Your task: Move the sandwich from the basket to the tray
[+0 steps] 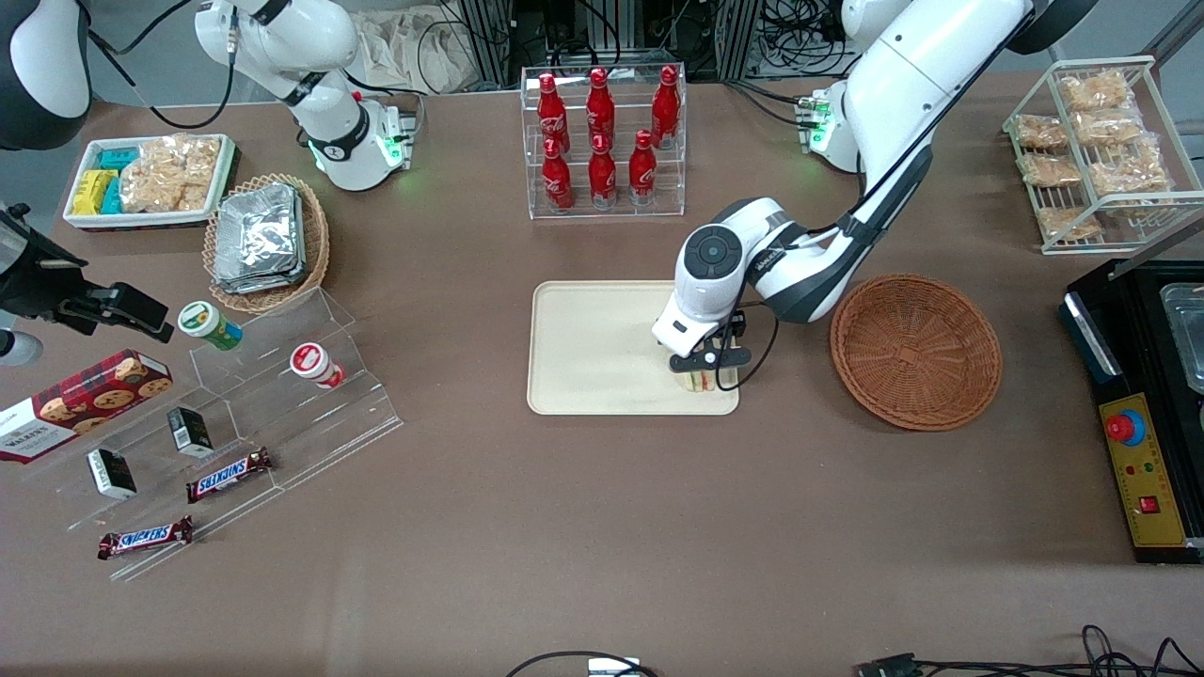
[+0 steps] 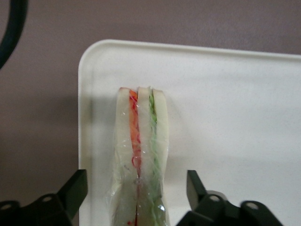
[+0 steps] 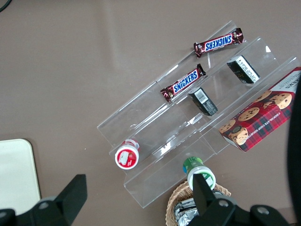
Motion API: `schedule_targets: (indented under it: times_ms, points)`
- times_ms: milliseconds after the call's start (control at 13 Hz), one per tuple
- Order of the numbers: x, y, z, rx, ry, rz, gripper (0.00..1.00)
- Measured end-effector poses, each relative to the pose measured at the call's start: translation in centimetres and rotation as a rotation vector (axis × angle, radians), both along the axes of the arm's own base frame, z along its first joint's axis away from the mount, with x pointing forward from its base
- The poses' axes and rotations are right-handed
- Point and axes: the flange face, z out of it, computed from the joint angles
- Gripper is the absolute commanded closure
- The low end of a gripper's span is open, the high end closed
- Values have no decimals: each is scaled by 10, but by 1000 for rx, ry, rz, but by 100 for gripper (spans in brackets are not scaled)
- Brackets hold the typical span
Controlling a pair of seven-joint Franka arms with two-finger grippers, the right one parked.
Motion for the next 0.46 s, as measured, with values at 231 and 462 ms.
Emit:
schedule_targets:
  times_ms: [231, 462]
  points:
    - [12, 6, 57, 75, -34, 13, 0]
    - [19, 8, 162, 70, -21, 36, 0]
